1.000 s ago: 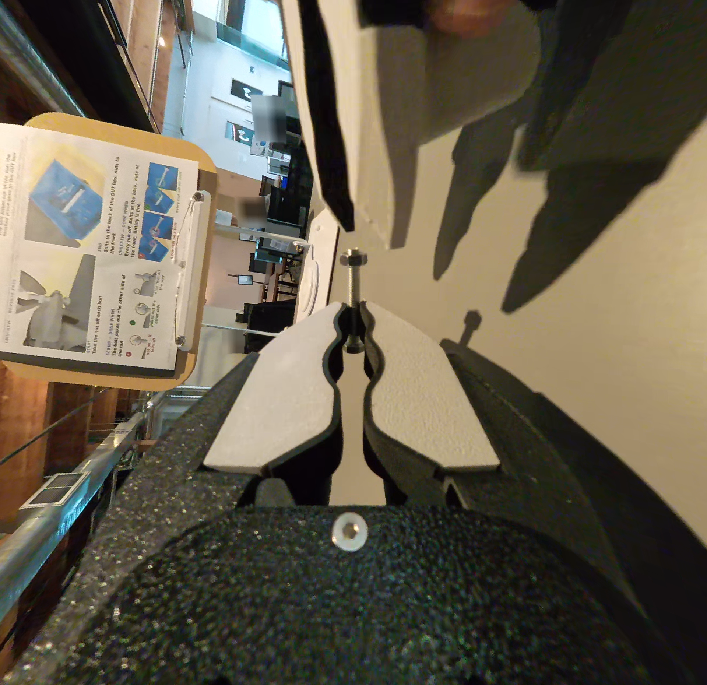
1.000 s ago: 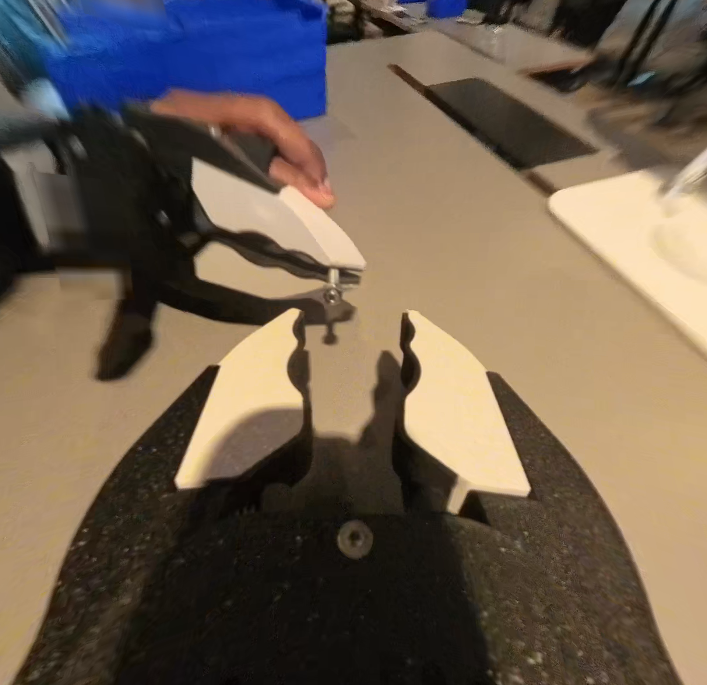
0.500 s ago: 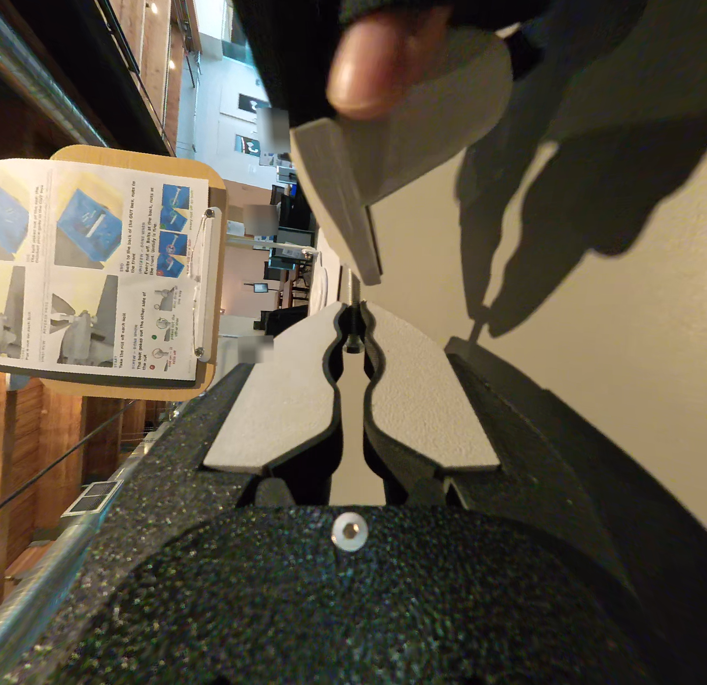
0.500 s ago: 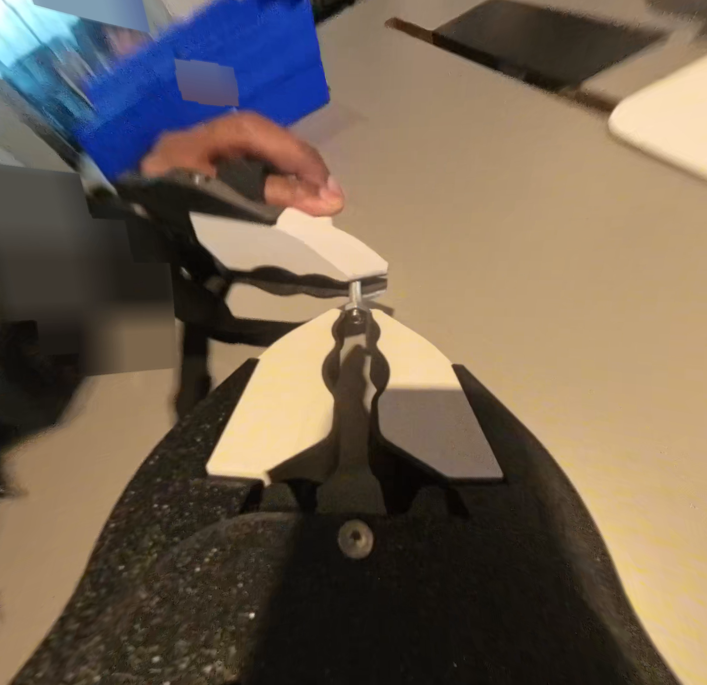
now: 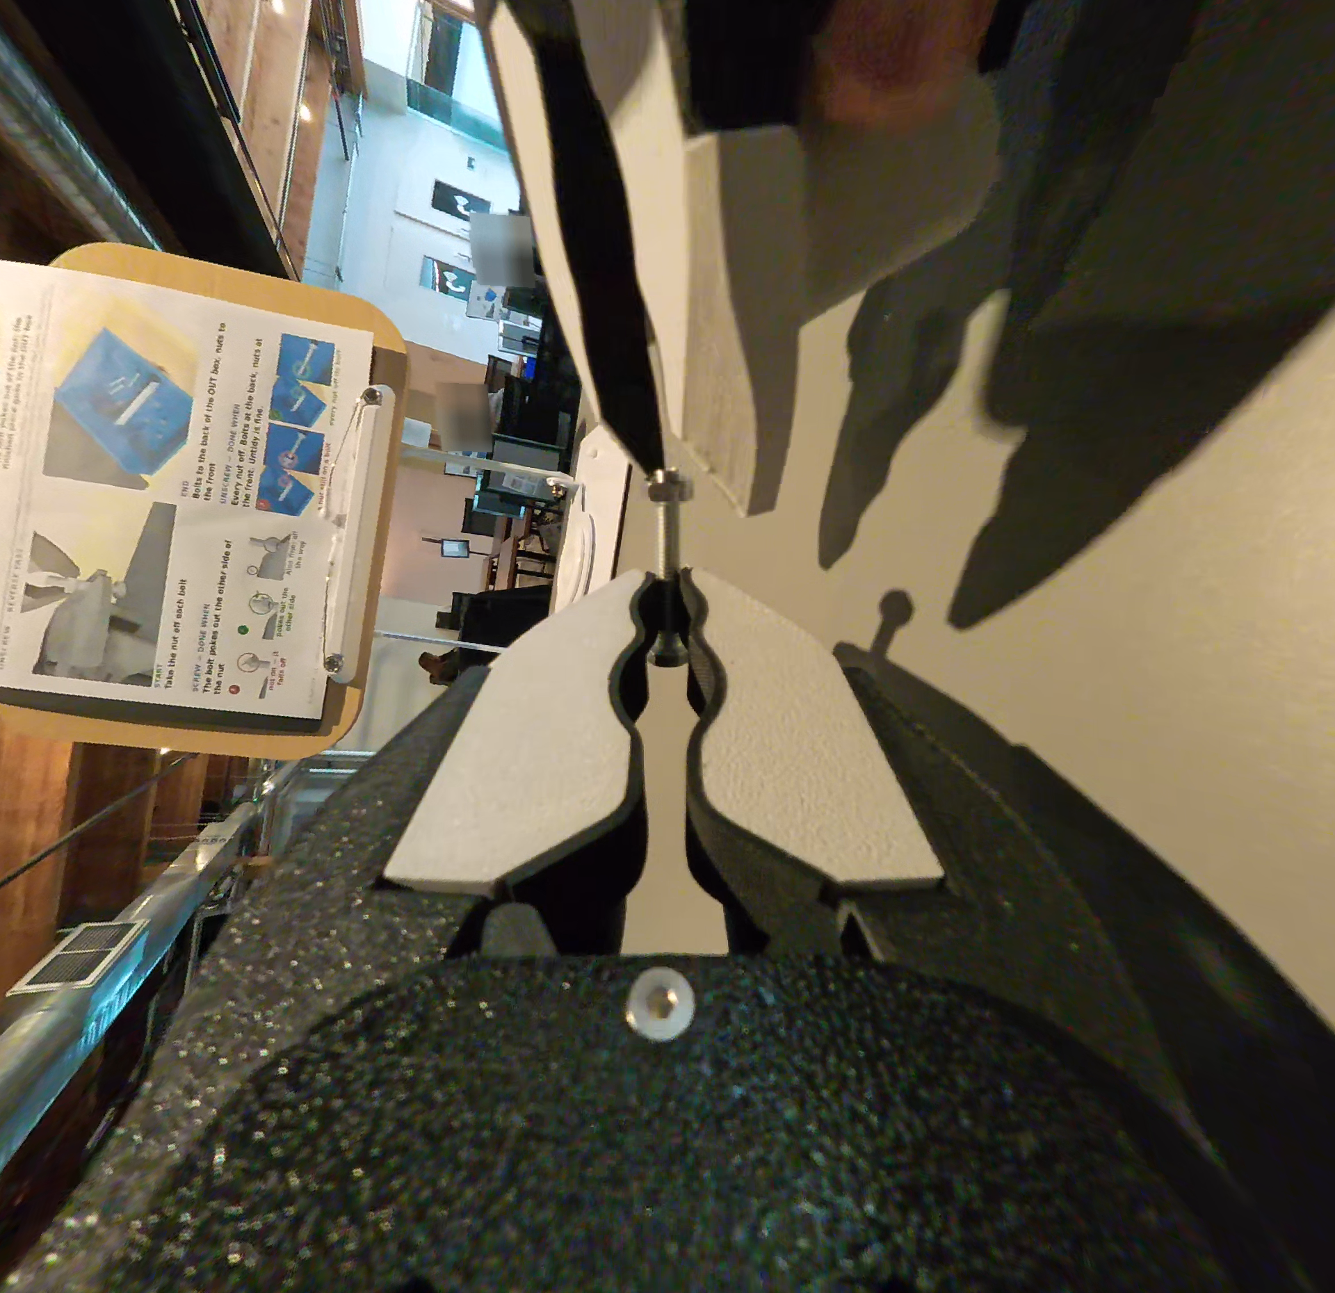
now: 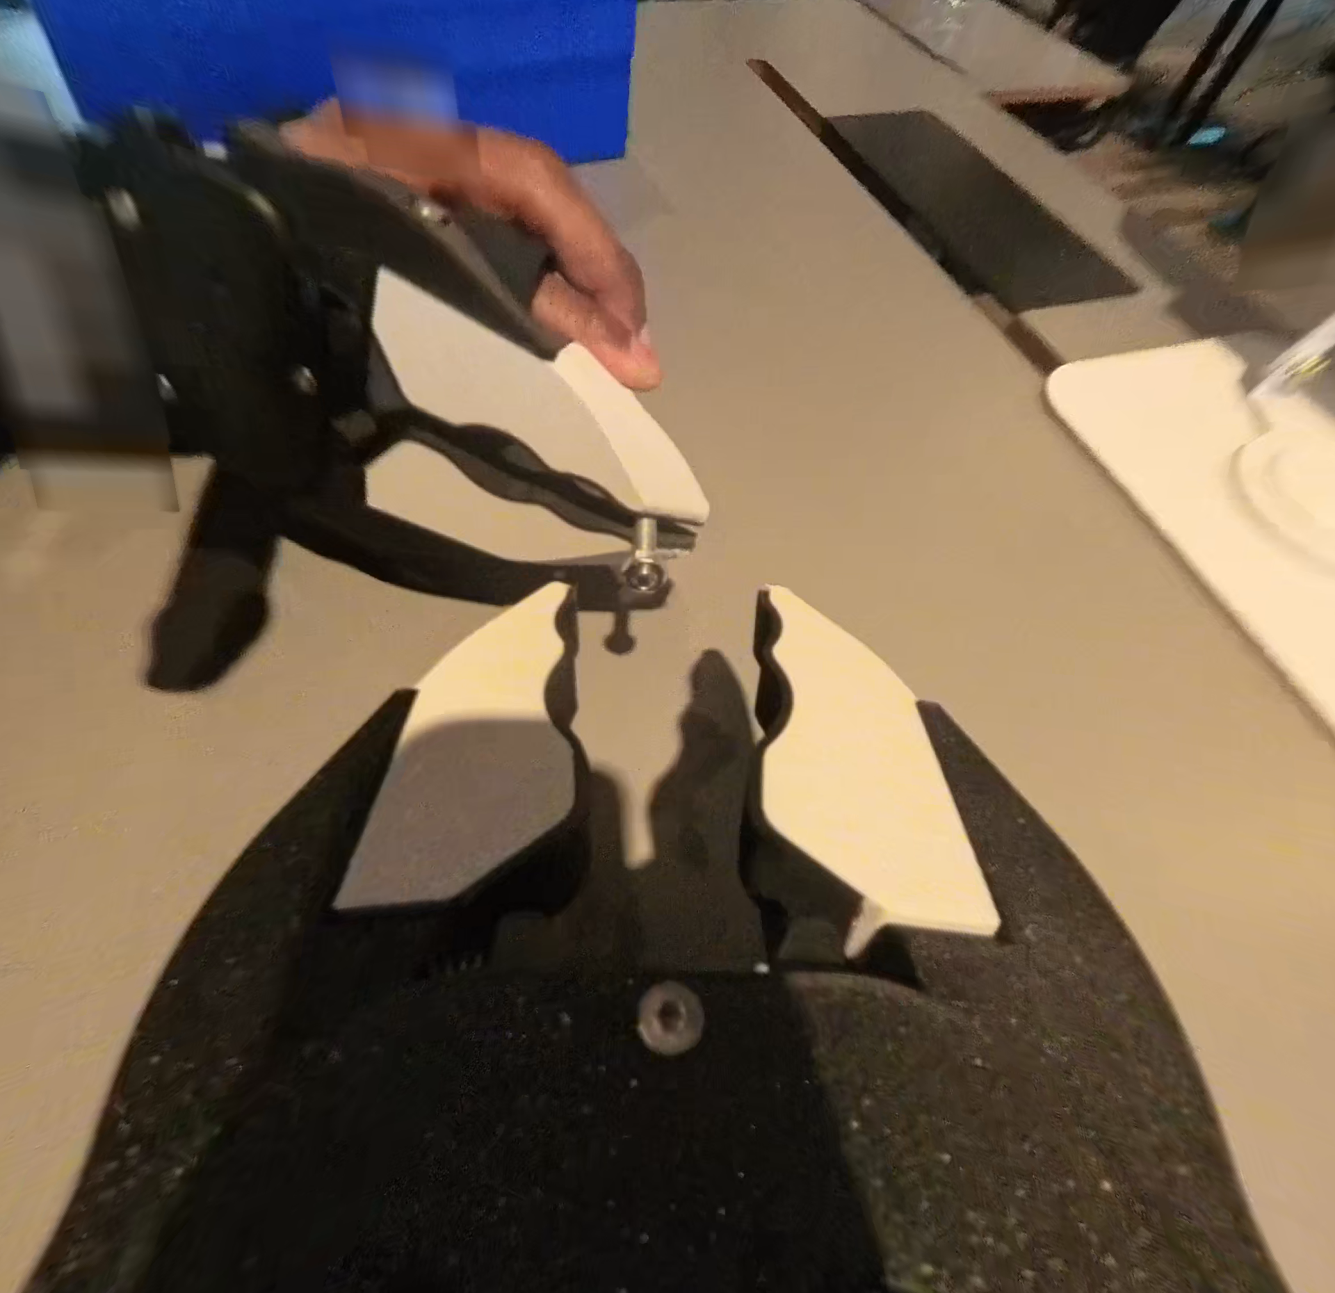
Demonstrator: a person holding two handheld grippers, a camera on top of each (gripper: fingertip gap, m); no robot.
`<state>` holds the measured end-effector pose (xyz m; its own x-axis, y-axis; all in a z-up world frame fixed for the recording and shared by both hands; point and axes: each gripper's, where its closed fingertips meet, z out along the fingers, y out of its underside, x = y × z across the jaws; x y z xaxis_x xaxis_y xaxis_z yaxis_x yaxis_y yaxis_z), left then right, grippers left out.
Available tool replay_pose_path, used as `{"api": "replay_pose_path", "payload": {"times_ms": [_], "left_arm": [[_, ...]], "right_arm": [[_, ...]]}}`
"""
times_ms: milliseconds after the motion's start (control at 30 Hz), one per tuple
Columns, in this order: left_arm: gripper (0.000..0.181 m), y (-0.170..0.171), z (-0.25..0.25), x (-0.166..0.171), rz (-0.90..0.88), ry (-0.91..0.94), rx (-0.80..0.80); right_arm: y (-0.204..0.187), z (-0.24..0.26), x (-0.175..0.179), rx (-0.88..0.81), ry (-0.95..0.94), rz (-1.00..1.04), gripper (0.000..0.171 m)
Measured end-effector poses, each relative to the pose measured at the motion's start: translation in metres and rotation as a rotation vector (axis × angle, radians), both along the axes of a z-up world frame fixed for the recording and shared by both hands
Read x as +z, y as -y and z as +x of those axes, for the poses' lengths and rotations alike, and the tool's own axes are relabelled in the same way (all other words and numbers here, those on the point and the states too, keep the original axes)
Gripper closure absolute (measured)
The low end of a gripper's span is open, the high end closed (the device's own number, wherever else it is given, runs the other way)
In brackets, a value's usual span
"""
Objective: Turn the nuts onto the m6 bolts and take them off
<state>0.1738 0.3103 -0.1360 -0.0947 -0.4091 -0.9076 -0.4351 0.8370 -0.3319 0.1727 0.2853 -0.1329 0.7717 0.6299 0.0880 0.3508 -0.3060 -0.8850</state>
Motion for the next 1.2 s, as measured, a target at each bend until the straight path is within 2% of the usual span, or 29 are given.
{"api": "replay_pose_path", "payload": {"times_ms": [133, 200, 267, 333, 467, 533, 567, 633, 700, 833, 933, 1033, 1067, 1133, 1200], "left_arm": [[0.176, 0.003, 0.001, 0.000, -0.001, -0.004, -0.016], [0.176, 0.004, 0.002, 0.000, 0.008, -0.006, -0.017], [0.176, 0.003, 0.001, -0.001, 0.029, -0.014, -0.010], [0.176, 0.001, 0.001, 0.001, 0.058, -0.012, 0.002], [0.176, 0.003, 0.002, 0.005, 0.069, 0.006, -0.001], [0.176, 0.004, 0.003, 0.001, 0.051, -0.004, -0.004], [0.176, 0.004, 0.003, 0.001, 0.040, -0.005, -0.004], [0.176, 0.003, 0.003, 0.000, 0.008, -0.003, 0.000], [0.176, 0.001, 0.002, -0.002, -0.017, -0.005, 0.003], [0.176, 0.002, 0.002, -0.003, -0.066, -0.004, -0.004], [0.176, 0.003, 0.003, -0.004, -0.081, -0.004, -0.011], [0.176, 0.005, 0.004, -0.003, -0.069, -0.003, -0.019], [0.176, 0.004, 0.004, -0.004, -0.057, -0.009, -0.013], [0.176, 0.003, 0.003, -0.003, -0.033, -0.010, -0.007], [0.176, 0.002, 0.003, 0.000, -0.016, 0.002, 0.000]], "right_arm": [[0.001, 0.000, 0.000, 0.010, 0.174, 0.092, 0.140], [0.003, -0.004, -0.002, 0.019, 0.191, 0.085, 0.161], [0.003, -0.005, -0.004, -0.008, 0.132, 0.015, 0.161], [0.004, -0.008, -0.004, -0.043, -0.075, -0.125, 0.161], [0.007, -0.015, 0.008, -0.020, -0.725, -0.426, 0.155], [0.007, -0.016, 0.012, 0.028, -0.825, -0.444, 0.150], [0.006, -0.016, 0.013, 0.039, -0.796, -0.422, 0.140], [0.003, -0.013, 0.012, 0.028, -0.613, -0.312, 0.119], [0.000, -0.006, 0.007, 0.008, -0.355, -0.166, 0.116], [-0.001, 0.003, 0.007, -0.008, 0.037, 0.069, 0.120], [0.002, 0.000, 0.003, 0.011, 0.177, 0.117, 0.132], [0.003, -0.003, -0.002, 0.009, 0.179, 0.077, 0.160], [0.003, -0.003, -0.004, -0.003, 0.147, 0.042, 0.160], [0.003, -0.005, -0.004, -0.033, -0.023, -0.078, 0.161], [0.004, -0.009, 0.000, -0.056, -0.320, -0.229, 0.160]]}}
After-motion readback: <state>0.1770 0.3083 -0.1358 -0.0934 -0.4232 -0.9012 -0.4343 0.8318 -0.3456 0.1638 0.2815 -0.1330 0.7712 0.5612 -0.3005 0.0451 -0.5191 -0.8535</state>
